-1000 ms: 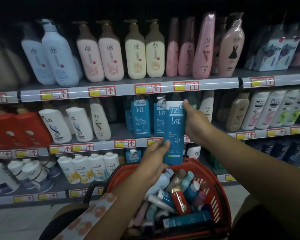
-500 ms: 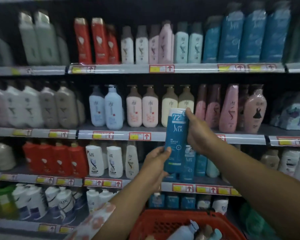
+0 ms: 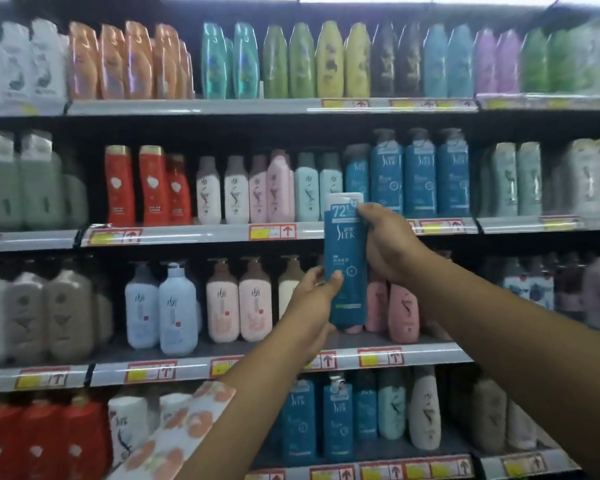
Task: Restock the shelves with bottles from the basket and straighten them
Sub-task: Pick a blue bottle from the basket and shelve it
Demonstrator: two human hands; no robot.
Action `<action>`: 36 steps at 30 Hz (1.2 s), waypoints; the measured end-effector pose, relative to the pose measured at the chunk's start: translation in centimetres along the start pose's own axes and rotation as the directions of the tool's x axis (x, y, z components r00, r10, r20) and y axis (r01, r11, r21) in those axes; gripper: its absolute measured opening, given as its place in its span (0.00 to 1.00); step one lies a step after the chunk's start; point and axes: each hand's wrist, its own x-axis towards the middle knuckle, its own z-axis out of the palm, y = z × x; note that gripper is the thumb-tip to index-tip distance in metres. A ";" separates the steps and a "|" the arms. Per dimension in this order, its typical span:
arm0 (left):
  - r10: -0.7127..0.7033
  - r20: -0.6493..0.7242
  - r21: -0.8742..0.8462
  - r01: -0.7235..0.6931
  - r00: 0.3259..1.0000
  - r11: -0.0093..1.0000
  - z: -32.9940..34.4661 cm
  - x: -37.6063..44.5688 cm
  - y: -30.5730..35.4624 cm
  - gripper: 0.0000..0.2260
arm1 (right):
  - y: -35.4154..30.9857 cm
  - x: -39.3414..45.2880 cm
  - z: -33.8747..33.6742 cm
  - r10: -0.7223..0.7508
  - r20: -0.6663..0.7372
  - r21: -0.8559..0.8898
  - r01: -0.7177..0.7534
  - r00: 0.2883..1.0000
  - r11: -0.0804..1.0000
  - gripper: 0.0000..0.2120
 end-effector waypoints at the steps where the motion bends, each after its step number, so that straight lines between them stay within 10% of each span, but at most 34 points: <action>1: 0.012 0.014 0.032 -0.013 1.000 0.999 0.9 0.7 0.4 0.08 | -0.7 0.5 -0.3 -0.019 -0.017 -0.032 0.019 1.000 0.999 0.09; 16: 0.234 -0.032 0.387 -0.204 0.972 0.899 7.0 18.2 9.5 0.11 | -6.8 12.5 -3.9 -0.229 0.096 -0.677 0.232 0.969 0.698 0.15; 36: 0.343 0.055 0.624 -0.300 0.938 0.721 6.4 27.2 8.0 0.13 | -1.5 21.5 -7.2 -0.409 0.032 -0.839 0.247 0.912 0.484 0.18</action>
